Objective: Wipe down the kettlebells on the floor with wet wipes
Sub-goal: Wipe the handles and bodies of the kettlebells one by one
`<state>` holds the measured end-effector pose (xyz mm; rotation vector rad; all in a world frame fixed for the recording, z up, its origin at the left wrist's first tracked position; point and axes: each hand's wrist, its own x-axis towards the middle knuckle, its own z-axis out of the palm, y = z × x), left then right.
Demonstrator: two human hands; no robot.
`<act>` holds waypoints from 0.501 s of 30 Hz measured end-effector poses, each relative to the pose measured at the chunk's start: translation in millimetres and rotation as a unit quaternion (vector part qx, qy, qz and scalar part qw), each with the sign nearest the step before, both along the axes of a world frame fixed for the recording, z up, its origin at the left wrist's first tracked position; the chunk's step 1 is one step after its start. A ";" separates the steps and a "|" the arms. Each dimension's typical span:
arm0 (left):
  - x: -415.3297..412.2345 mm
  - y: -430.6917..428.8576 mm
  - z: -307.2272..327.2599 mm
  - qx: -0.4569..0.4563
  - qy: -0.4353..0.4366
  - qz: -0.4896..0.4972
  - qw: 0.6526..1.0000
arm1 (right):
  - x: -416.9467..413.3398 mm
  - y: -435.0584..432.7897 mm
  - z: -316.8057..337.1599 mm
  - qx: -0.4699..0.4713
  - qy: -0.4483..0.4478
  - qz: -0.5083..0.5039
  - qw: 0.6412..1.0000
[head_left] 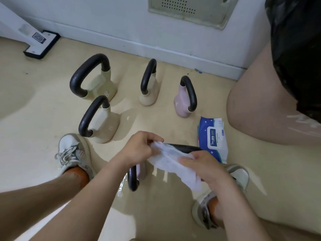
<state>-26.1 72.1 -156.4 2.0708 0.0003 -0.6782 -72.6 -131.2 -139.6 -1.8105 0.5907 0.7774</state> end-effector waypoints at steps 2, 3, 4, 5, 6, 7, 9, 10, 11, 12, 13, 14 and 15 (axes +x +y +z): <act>-3.7 6.7 5.8 -0.085 0.048 0.090 0.991 | 2.7 -6.9 6.2 0.010 -0.042 -0.029 0.999; -3.2 10.6 9.6 -0.096 0.053 0.107 0.988 | 4.4 -8.3 9.2 0.029 -0.063 -0.057 0.996; -2.0 13.8 13.9 -0.099 0.056 0.115 0.987 | 6.1 -8.7 13.0 0.057 -0.076 -0.091 0.991; -1.6 17.3 17.4 -0.108 0.060 0.122 0.985 | 7.6 -7.9 16.7 0.088 -0.082 -0.126 0.985; -1.3 20.9 19.9 -0.127 0.070 0.129 0.981 | 7.8 -8.3 18.6 0.117 -0.081 -0.158 0.977; -1.9 24.6 22.2 -0.155 0.088 0.136 0.975 | 7.5 -8.1 19.9 0.145 -0.076 -0.185 0.969; -3.5 32.0 23.9 -0.219 0.128 0.154 0.955 | 4.9 -9.4 15.6 0.178 -0.059 -0.233 0.954; -3.5 35.1 22.9 -0.241 0.139 0.169 0.946 | 3.3 -10.2 11.1 0.165 -0.056 -0.250 0.953; -3.4 37.1 21.4 -0.252 0.144 0.187 0.939 | 1.7 -11.0 7.1 0.136 -0.057 -0.261 0.954; -3.5 38.0 19.5 -0.254 0.141 0.204 0.935 | 1.0 -12.0 4.1 0.099 -0.062 -0.267 0.957; -3.8 37.2 17.5 -0.245 0.131 0.222 0.935 | 1.5 -13.3 1.8 0.062 -0.072 -0.271 0.958; -4.2 34.9 15.1 -0.226 0.111 0.241 0.937 | 2.8 -15.1 0.8 0.026 -0.088 -0.271 0.958; -4.3 32.2 12.0 -0.194 0.080 0.256 0.944 | 4.3 -16.0 1.0 -0.009 -0.104 -0.263 0.959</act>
